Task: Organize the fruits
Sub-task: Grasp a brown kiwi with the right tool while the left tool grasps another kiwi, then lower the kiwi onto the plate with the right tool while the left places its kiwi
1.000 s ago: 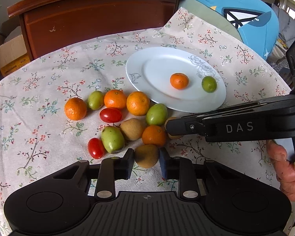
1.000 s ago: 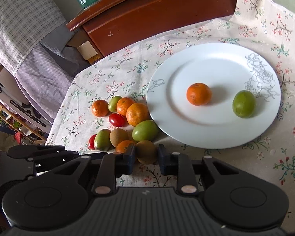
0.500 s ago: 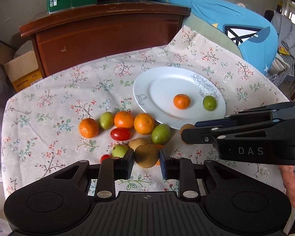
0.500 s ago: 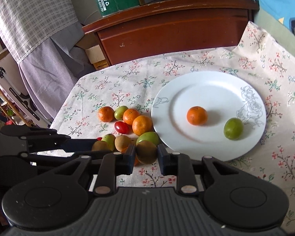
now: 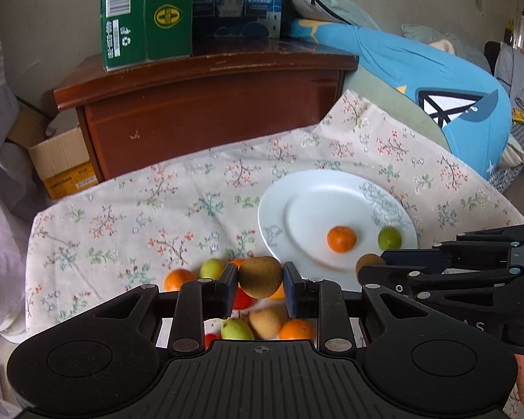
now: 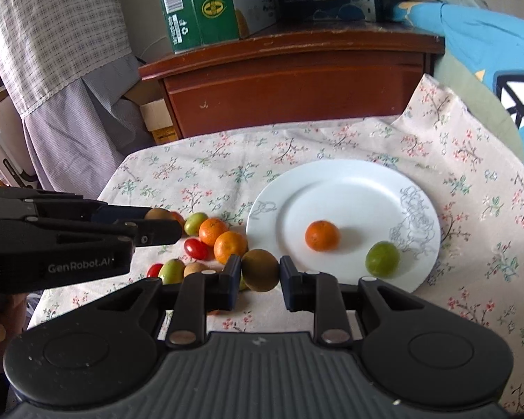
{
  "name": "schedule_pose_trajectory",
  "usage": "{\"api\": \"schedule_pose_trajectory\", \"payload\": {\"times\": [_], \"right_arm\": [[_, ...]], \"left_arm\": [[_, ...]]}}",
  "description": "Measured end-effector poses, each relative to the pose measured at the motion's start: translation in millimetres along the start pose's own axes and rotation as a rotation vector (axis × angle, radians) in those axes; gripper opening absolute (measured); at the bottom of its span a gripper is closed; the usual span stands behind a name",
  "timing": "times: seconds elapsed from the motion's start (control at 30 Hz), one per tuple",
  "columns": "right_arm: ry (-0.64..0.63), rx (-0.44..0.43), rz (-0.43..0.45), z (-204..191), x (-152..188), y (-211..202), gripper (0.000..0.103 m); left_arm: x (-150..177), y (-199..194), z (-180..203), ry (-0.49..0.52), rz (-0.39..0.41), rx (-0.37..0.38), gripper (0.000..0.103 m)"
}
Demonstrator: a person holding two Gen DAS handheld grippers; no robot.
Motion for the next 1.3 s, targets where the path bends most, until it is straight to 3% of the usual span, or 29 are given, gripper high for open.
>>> {"api": "schedule_pose_trajectory", "payload": {"times": [0.23, 0.57, 0.93, 1.3], "right_arm": [[0.033, 0.018, 0.086, 14.6, -21.9, -17.7, 0.024], [0.207, 0.083, 0.185, 68.7, -37.6, -38.4, 0.024], [0.369, 0.004, 0.075, 83.8, -15.1, -8.6, 0.024], [0.421, 0.018, 0.013, 88.5, -1.5, 14.7, 0.024]], "left_arm": [[-15.3, 0.7, 1.0, -0.024, 0.039, -0.005, 0.025], [-23.6, 14.8, 12.3, -0.043, 0.049, 0.041, 0.025], [-17.8, 45.0, 21.5, -0.045, -0.007, 0.071, 0.025], [-15.7, 71.1, 26.6, -0.063, -0.039, 0.09, 0.025]]}}
Point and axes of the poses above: each gripper's, at about its wrist camera, not at the fingertips, and y roughly the way its jaws point, z to its right, x to its underside, the point moved 3 cm from there along y, roughly the way its jaws point, and after that the axes turned 5 degrees about -x, right-handed, at the moved point
